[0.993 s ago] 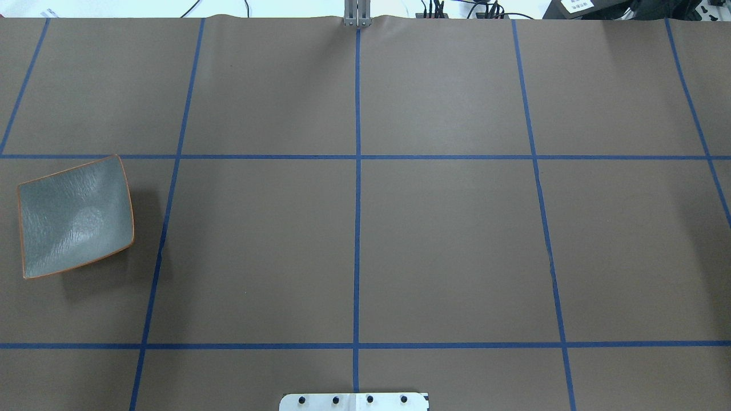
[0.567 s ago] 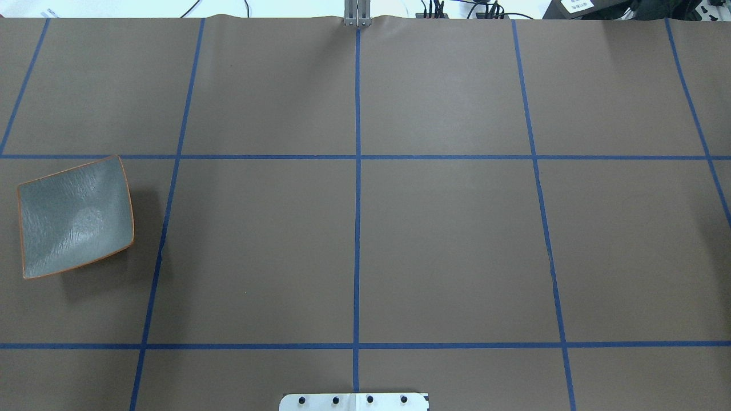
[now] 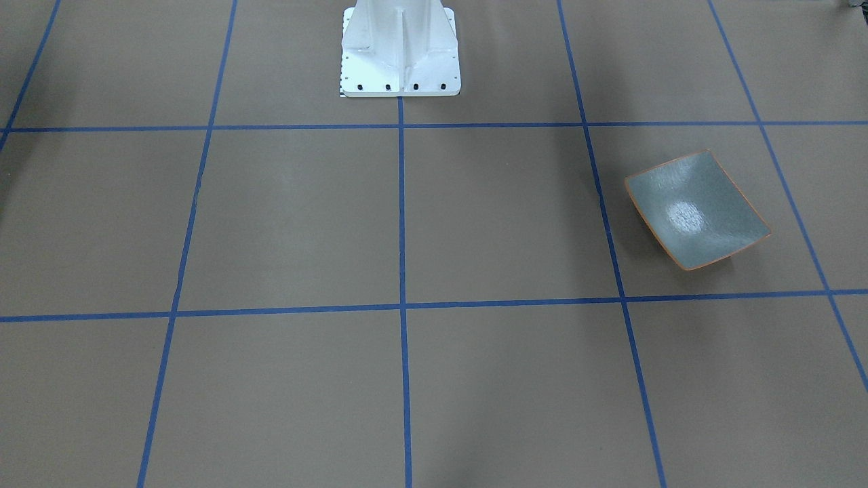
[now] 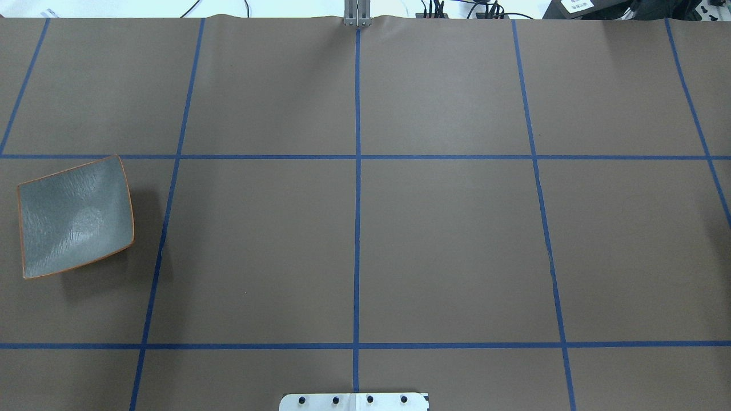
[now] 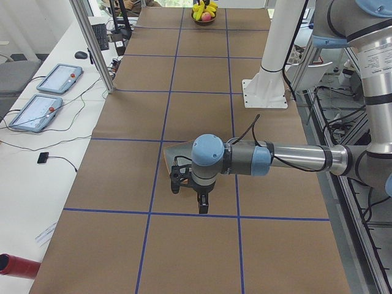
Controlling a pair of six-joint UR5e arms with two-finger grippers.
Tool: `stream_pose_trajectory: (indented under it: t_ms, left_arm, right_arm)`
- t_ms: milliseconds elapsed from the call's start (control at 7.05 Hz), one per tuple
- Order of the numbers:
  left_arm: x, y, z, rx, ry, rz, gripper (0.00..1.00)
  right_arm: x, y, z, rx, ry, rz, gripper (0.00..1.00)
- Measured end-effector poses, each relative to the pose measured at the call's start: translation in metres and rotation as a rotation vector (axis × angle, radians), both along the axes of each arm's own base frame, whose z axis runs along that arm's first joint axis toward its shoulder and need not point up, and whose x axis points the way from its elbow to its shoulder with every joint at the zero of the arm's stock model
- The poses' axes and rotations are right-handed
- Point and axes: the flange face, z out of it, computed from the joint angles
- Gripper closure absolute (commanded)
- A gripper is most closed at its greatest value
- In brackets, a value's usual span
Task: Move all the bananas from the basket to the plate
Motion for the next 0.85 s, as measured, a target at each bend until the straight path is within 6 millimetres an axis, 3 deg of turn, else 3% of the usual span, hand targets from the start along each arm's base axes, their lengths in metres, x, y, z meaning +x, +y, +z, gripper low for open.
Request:
stream_pose_trajectory:
  t_ms: [567,851]
  left_arm:
    - [0.000,-0.001,-0.001,0.005,0.000,0.000,0.00]
    - [0.000,-0.001,-0.002,0.007,0.001,0.001,0.00]
  right_arm:
    - [-0.001,-0.018,-0.032,0.056,-0.010,0.000,1.00]
    - [-0.001,-0.041,-0.077,0.051,-0.015,0.020,1.00]
